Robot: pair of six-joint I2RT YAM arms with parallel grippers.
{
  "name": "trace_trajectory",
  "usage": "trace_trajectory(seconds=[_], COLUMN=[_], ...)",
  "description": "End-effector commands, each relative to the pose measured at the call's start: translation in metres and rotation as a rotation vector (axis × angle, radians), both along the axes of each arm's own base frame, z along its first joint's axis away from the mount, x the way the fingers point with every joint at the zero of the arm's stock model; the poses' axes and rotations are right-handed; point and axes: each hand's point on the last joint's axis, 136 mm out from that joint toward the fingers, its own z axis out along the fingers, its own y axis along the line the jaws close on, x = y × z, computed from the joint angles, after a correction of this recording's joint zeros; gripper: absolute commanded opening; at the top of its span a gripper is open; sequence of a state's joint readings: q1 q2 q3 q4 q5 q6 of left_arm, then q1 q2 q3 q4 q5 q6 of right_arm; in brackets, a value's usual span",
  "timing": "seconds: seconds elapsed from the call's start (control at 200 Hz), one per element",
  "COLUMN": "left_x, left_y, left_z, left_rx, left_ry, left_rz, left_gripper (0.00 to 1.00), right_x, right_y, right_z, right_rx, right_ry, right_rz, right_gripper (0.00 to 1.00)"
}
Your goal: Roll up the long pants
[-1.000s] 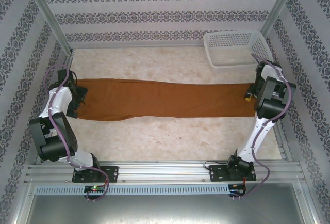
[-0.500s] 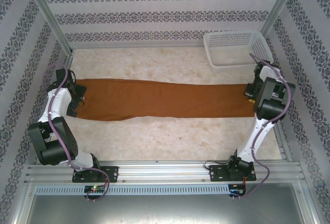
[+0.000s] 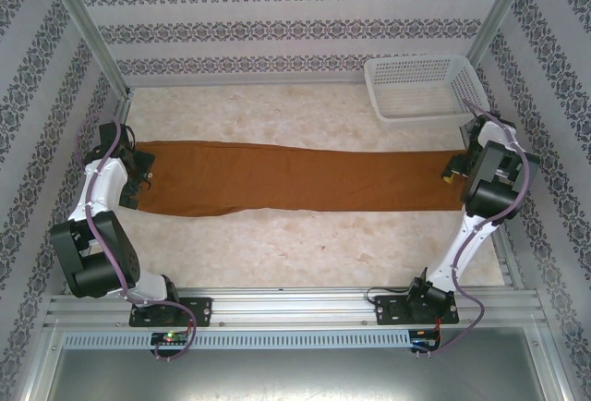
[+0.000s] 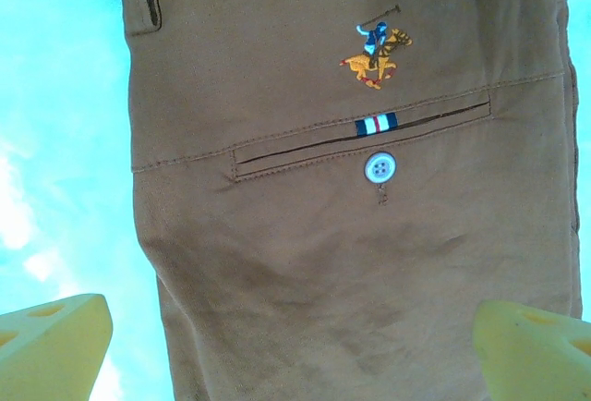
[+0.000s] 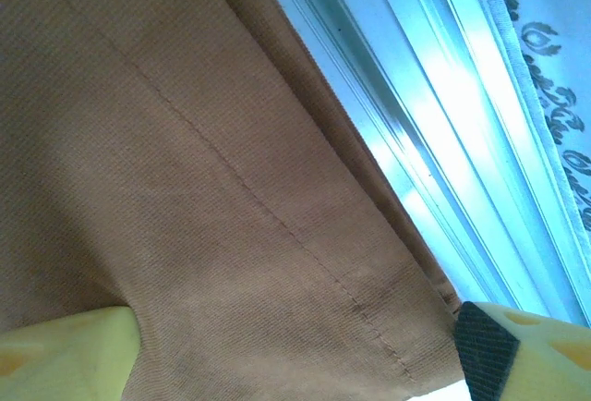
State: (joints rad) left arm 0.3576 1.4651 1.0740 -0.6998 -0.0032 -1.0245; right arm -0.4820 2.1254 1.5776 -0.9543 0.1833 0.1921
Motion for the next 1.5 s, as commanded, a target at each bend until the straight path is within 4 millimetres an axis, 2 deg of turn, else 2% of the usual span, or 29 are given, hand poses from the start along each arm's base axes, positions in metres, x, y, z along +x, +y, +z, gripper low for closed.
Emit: trace_trajectory(seconds=[0.0, 0.175, 0.315, 0.465, 0.635, 0.769, 0.839, 0.914, 0.949, 0.969, 1.004, 1.059, 1.159, 1.239, 1.394, 1.494], left_x=[-0.004, -0.005, -0.007, -0.008, -0.008, -0.010, -0.011, -0.012, -0.012, -0.011, -0.012, -0.011, -0.010, -0.007, -0.001, 0.003], left_y=[0.003, 0.005, 0.005, 0.005, 0.006, 0.006, 0.005, 0.005, 0.005, 0.004, 0.004, 0.004, 0.004, 0.004, 0.004, 0.003], left_z=[0.007, 0.009, 0.008, 0.009, 0.011, 0.013, 0.012, 0.011, 0.010, 0.009, 0.008, 0.008, 0.007, 0.008, 0.008, 0.010], left_rx=[0.015, 0.021, 0.021, 0.028, 0.030, 0.036, 0.036, 0.032, 0.030, 0.027, 0.025, 0.022, 0.019, 0.018, 0.006, -0.003], left_ry=[0.006, 0.004, 0.012, 0.014, 0.013, 0.013, 0.015, 0.014, 0.015, 0.014, 0.015, 0.010, 0.008, 0.000, -0.007, -0.017], left_rz=[-0.001, 0.013, 0.016, 0.016, 0.015, 0.015, 0.016, 0.019, 0.019, 0.019, 0.021, 0.023, 0.022, 0.022, 0.020, 0.017], left_gripper=[1.00, 1.00, 1.00, 1.00, 1.00, 1.00, 1.00, 1.00, 1.00, 1.00, 1.00, 1.00, 1.00, 1.00, 1.00, 1.00], right_x=[-0.031, -0.037, -0.039, -0.041, -0.039, -0.050, -0.053, -0.052, -0.050, -0.049, -0.049, -0.049, -0.044, -0.033, 0.000, 0.017], right_y=[-0.003, 0.007, 0.008, 0.013, 0.035, 0.036, 0.033, 0.031, 0.032, 0.032, 0.030, 0.029, 0.024, 0.021, 0.030, 0.047], right_z=[-0.045, -0.067, -0.075, -0.080, -0.094, -0.100, -0.099, -0.096, -0.094, -0.093, -0.092, -0.089, -0.076, -0.056, 0.003, 0.049], right_rx=[0.027, 0.094, 0.122, 0.151, 0.324, 0.323, 0.300, 0.282, 0.284, 0.285, 0.274, 0.258, 0.219, 0.187, 0.187, 0.211], right_ry=[0.143, 0.178, 0.215, 0.228, 0.191, 0.228, 0.236, 0.221, 0.208, 0.202, 0.199, 0.192, 0.156, 0.103, -0.118, -0.231], right_rz=[-0.012, -0.019, -0.006, 0.010, 0.019, 0.026, 0.020, 0.018, 0.020, 0.018, 0.015, 0.013, -0.002, -0.011, -0.090, -0.090], right_gripper=[0.88, 0.80, 0.75, 0.72, 0.76, 0.76, 0.72, 0.60, 0.50, 0.36, 0.00, 0.00, 0.00, 0.00, 0.00, 0.00])
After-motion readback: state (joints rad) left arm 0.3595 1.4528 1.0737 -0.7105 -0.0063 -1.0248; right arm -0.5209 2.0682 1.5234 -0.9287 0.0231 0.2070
